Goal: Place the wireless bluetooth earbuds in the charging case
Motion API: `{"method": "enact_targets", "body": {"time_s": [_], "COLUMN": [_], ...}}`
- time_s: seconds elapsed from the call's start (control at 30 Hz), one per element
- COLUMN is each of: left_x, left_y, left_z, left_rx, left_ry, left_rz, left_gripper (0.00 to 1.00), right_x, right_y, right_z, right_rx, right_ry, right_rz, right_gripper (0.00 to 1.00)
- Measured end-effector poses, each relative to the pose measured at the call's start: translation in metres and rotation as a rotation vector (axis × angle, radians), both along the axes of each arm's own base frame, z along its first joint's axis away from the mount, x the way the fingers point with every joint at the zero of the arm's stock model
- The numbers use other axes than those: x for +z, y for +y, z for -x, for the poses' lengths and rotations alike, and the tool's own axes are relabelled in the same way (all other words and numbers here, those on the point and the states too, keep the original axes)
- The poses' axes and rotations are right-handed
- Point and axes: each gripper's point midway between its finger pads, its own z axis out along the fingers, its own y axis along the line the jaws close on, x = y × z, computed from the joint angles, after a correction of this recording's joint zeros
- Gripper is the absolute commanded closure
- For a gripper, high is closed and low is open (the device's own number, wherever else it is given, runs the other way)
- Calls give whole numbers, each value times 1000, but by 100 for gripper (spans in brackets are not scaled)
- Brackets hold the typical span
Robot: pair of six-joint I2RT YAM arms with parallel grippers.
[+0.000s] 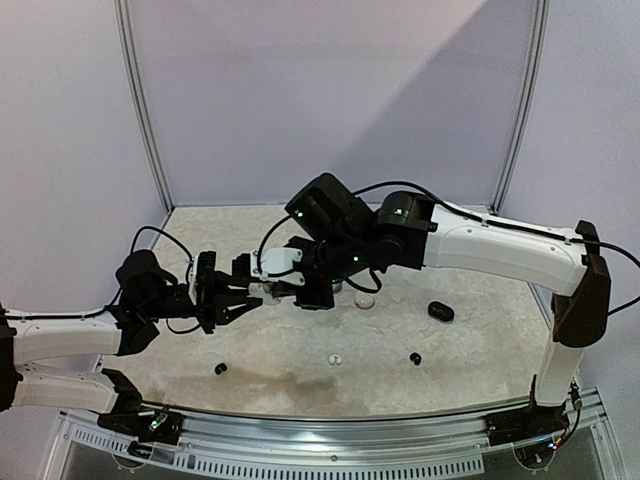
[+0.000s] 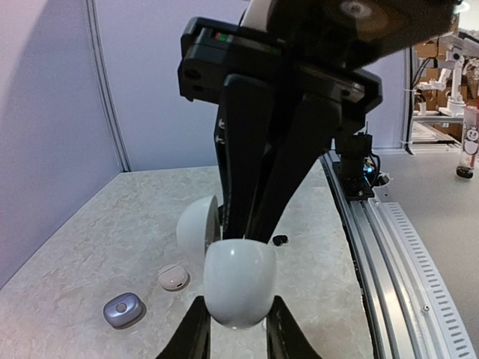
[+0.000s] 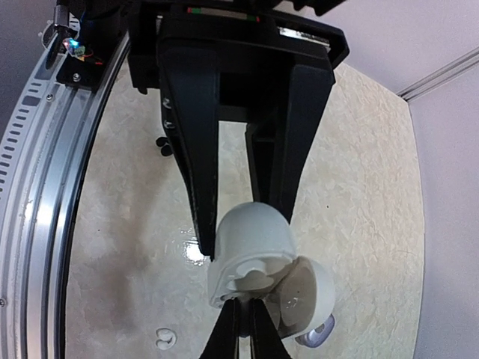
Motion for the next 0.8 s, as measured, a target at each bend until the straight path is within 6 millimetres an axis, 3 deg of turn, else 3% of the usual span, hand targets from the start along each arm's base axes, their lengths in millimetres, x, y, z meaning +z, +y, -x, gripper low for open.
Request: {"method": "enact_targets", "body": {"time_s": [0.33,0.8], "left_x": [-4,0], "left_y": [0,0], "left_z": [-2,-6], "left_rx": [6,33], "left_ry": [28,69], "left_rz": [-5,16], "left_gripper": [100,100], "right_x": [-6,2], "right_y": [0,-4], "right_z": [-6,-5], "right_rx": [-22,-47], "right_ry": [-48,-44], "right_rz": [-2,-44], "right_gripper": [96,100]}}
